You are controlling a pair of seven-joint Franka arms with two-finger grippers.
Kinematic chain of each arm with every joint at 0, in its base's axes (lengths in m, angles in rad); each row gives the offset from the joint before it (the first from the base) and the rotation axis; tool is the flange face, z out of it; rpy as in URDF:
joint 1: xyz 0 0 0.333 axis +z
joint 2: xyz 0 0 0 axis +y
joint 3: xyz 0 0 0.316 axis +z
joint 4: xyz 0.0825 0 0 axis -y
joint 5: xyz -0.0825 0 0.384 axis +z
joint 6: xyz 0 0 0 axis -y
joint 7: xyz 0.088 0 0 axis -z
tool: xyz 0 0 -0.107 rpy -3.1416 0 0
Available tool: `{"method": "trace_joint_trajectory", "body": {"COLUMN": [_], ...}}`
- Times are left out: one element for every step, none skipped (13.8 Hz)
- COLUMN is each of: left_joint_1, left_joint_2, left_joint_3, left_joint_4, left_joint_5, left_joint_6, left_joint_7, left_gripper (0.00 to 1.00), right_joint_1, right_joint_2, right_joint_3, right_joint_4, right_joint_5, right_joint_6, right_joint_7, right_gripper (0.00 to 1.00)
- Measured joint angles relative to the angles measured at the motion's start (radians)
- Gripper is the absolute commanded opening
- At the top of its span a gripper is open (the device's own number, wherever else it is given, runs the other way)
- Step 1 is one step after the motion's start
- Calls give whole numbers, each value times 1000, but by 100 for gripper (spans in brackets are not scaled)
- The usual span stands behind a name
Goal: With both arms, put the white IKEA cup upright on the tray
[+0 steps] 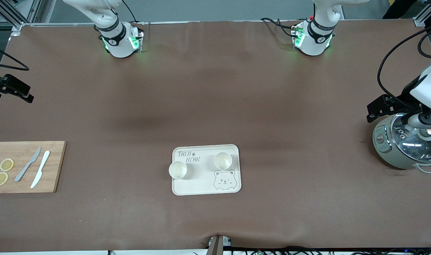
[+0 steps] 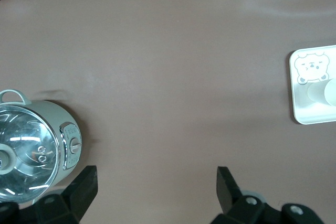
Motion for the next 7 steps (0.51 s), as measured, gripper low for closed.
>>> {"method": "trace_joint_trajectory", "body": {"left_joint_1": [0,0,1,1,0,0,-1], "left_joint_2": [0,0,0,0,0,0,-1], "left_joint_3": [0,0,0,0,0,0,0], "left_joint_4": [0,0,0,0,0,1,1], "left_joint_5": [0,0,0,0,0,0,0], "left_joint_6": [0,0,0,1,1,3,3], "left_joint_7": [0,0,0,0,0,0,0], "left_gripper": [100,100,100,100,100,100,100], "right_joint_1": [0,0,0,0,0,0,0], "right_joint_2": [0,0,0,0,0,0,0], "right_joint_3": [0,0,0,1,1,1,1], "right_joint_4": [5,9,11,12,13,13,13], "right_joint_5": [-1,-1,-1,-1,-1,-1,-1], "right_joint_6": [-3,-6,-7,-8,-8,-8,-8], "right_joint_7": [0,0,0,0,0,0,0], "right_gripper": [100,100,100,100,100,100,100]}}
